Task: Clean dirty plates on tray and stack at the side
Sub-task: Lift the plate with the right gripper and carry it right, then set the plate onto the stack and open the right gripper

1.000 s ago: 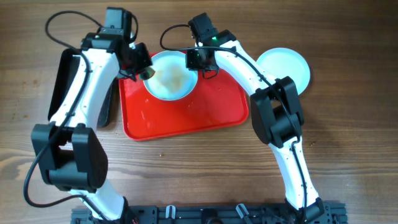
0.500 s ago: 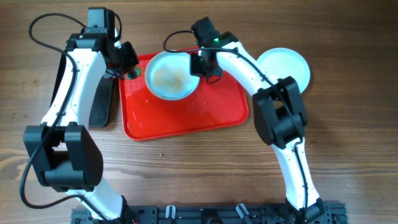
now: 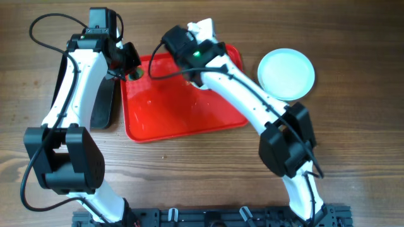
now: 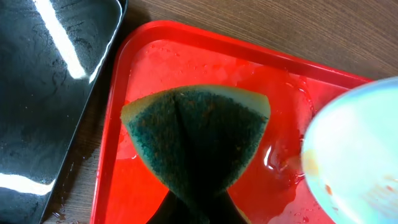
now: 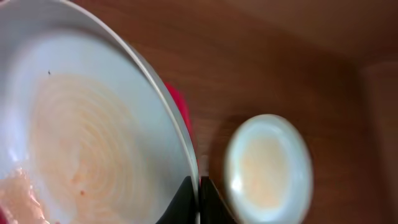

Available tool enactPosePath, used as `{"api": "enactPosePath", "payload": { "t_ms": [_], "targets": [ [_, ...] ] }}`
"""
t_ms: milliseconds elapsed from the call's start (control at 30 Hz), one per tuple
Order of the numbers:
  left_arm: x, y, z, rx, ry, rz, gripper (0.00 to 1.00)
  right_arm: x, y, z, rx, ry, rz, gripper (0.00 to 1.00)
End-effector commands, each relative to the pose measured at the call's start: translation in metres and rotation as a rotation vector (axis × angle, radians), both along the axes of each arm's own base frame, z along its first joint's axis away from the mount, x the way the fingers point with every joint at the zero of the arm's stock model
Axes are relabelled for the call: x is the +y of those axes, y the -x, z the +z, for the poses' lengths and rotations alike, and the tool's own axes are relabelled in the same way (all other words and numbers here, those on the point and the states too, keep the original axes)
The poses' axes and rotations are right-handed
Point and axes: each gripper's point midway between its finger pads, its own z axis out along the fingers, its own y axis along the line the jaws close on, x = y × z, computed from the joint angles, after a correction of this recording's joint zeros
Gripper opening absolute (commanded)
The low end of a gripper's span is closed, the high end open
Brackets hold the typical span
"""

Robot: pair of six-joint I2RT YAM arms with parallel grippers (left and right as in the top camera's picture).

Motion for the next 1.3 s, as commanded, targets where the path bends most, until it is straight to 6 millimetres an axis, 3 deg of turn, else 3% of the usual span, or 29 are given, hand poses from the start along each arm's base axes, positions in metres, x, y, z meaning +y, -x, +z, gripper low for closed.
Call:
{"api": "enactPosePath", "payload": {
  "t_ms": [0,100,300,533,633,767,800,900,1100,1200,1267],
  "targets": [
    [0.004,-0.001,-0.002,0.002,-0.018,-0.007,0.06,-0.018,0.008,0.061,-0.271,0.270,-0.096,0.04],
    [0.004,-0.001,-0.002,0.002,-0.018,-0.007,0.06,-0.013,0.016,0.086,-0.390,0.361,-0.115,0.04],
    [0.004,-0.001,-0.002,0.002,-0.018,-0.007,0.06,-0.008,0.017,0.070,-0.316,0.308,-0.081,0.04],
    [0.004,-0.001,-0.002,0.002,-0.018,-0.006,0.06,0.002,0.021,-0.024,0.209,-0.101,0.047,0.04],
    [0.004,-0.001,-0.002,0.002,-0.021,-0.005,0.06,0.001,0.019,-0.035,0.365,-0.320,0.103,0.04],
    [0.004,-0.001,-0.002,0.002,-0.021,-0.005,0.06,-0.001,0.014,-0.025,0.533,-0.704,0.246,0.04],
    [0.004,-0.001,-0.002,0.002,-0.021,-0.005,0.06,-0.023,0.009,-0.022,0.569,-0.814,0.232,0.05],
    [0.004,-0.001,-0.002,0.002,-0.021,-0.005,0.06,-0.072,0.001,-0.024,0.571,-0.856,0.141,0.04],
    [0.004,-0.002,-0.002,-0.004,-0.020,-0.005,0.05,-0.222,-0.008,-0.039,0.482,-0.803,-0.238,0.04],
    [0.004,-0.003,-0.001,-0.008,-0.020,-0.005,0.05,-0.264,0.001,-0.051,0.466,-0.780,-0.369,0.04],
    [0.004,-0.004,-0.001,-0.012,-0.020,-0.005,0.06,-0.286,0.014,-0.071,0.485,-0.744,-0.452,0.04]
  ]
}}
